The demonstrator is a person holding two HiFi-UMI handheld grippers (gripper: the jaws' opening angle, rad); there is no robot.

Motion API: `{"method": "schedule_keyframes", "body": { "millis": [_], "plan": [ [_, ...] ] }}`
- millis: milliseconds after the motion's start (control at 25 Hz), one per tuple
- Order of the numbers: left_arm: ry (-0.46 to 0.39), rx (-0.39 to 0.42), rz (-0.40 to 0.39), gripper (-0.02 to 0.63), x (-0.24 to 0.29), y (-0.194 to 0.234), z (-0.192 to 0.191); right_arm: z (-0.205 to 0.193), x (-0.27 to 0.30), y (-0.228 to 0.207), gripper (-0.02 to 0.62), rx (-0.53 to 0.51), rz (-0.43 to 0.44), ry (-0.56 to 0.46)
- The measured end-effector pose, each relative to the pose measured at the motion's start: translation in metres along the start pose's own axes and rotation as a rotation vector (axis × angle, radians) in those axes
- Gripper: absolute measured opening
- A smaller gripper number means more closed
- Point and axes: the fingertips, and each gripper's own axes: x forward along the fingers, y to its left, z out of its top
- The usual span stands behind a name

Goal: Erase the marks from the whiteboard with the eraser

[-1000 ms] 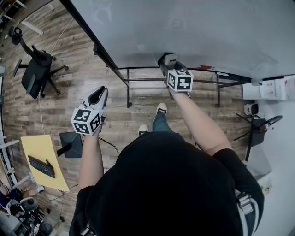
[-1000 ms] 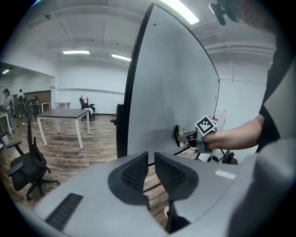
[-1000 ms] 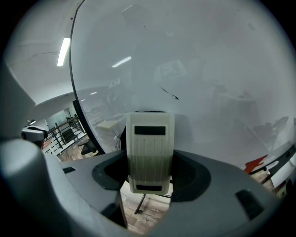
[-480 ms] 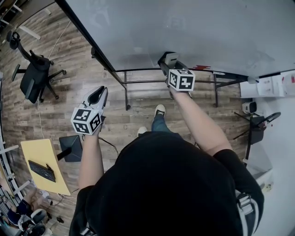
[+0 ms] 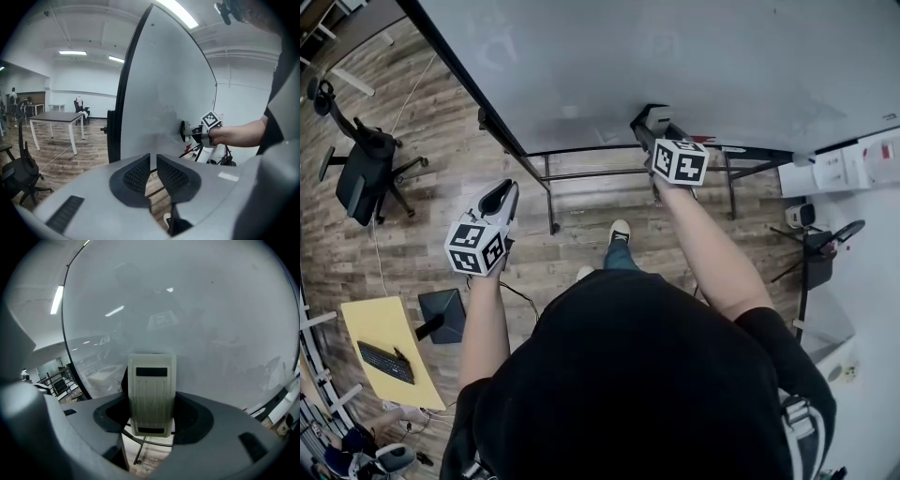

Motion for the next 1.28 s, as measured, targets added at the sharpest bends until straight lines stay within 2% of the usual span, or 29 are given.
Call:
{"method": "schedule_keyframes", "body": {
  "millis": [280,560,1000,1280],
  "plan": [
    [-0.003,0.01,-0.029,0.054,0.011,-0.007,0.004,0.011,-0.022,-0.044,0.245,0.035,-0.076,-0.036],
    [-0.01,0.026,-0.048,0.054,0.02,-0.018,0.012,0.004,-0.036,-0.067,0.245,0.065,-0.102,-0.039],
    [-0.012,0.046,-0.047,0.054,0.013,-0.03,0.015,0.009,-0.053,-0.065,0.245,0.044,-0.088,-0.064],
    [-0.009,0.062,-0.042,0.054,0.005,-0.036,0.017,0.021,-0.073,-0.057,0.247,-0.045,-0.084,-0.09]
  ]
}}
